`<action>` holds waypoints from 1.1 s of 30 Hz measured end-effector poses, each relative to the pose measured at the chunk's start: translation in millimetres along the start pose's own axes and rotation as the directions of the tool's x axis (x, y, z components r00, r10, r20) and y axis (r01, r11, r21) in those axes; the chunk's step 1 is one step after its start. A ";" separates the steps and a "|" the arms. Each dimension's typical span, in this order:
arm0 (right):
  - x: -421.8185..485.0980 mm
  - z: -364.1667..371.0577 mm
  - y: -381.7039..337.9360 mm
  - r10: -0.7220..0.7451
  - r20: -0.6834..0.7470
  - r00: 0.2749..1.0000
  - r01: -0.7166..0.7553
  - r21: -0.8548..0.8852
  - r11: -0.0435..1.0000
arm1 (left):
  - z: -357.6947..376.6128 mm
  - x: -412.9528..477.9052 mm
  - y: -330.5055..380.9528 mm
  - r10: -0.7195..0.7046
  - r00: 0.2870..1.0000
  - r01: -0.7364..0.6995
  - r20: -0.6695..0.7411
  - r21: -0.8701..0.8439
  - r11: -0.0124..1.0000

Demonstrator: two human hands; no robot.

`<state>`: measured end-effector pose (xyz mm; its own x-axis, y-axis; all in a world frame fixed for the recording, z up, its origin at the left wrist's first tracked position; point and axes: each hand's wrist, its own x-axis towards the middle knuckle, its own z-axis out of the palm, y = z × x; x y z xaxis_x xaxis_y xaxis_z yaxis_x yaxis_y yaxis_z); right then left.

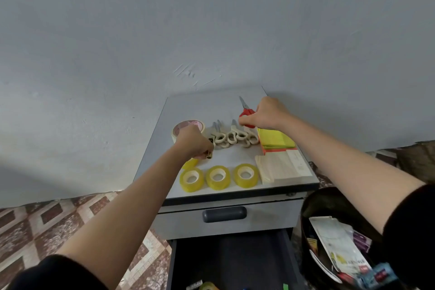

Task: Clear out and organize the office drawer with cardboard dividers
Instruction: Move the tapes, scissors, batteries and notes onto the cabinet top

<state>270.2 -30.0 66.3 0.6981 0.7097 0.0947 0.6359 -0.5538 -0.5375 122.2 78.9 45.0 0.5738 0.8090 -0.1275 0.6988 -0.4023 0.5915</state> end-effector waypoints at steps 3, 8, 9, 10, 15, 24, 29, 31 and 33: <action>16.3 13.9 -6.3 -0.015 0.057 0.998 0.016 -0.015 1.000 | 5.7 10.1 -2.2 -0.010 0.998 0.006 0.059 0.067 0.998; 29.4 37.6 -13.4 -0.048 0.100 0.994 0.051 -0.032 0.998 | 10.7 23.0 -8.5 -0.012 0.994 -0.005 0.110 0.149 0.989; 31.3 40.7 -13.6 -0.052 0.105 0.993 0.056 -0.034 0.998 | 11.1 25.1 -9.4 -0.008 0.993 -0.011 0.117 0.161 0.987; 33.1 43.4 -13.5 -0.055 0.108 0.993 0.060 -0.039 0.997 | 11.3 26.4 -10.0 -0.006 0.992 -0.016 0.125 0.168 0.986; 39.4 57.5 -12.1 -0.064 0.121 0.991 0.078 -0.114 0.990 | 14.0 29.9 -11.2 -0.029 0.989 -0.004 0.142 0.228 0.974; 40.0 63.8 -7.9 -0.049 0.113 0.992 0.057 -0.067 0.996 | 20.6 33.6 -13.1 -0.016 0.988 -0.024 0.153 0.256 0.966; 40.3 65.3 -3.7 -0.063 0.055 0.997 0.064 -0.018 0.998 | 18.2 34.6 -13.1 -0.030 0.986 -0.025 0.165 0.317 0.948; 35.8 63.9 -2.7 -0.066 0.059 0.996 0.067 -0.020 0.998 | 18.6 34.6 -13.8 -0.029 0.988 -0.024 0.149 0.341 0.940; 31.9 61.5 -0.3 -0.068 0.077 0.995 0.068 -0.002 0.998 | 17.8 36.3 -16.4 0.003 0.997 -0.033 0.080 0.372 0.928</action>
<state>272.0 19.6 18.0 0.6259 0.7771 0.0662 0.6828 -0.5049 -0.5281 139.3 107.3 16.5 0.6084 0.7709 -0.1886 0.7882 -0.5592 0.2570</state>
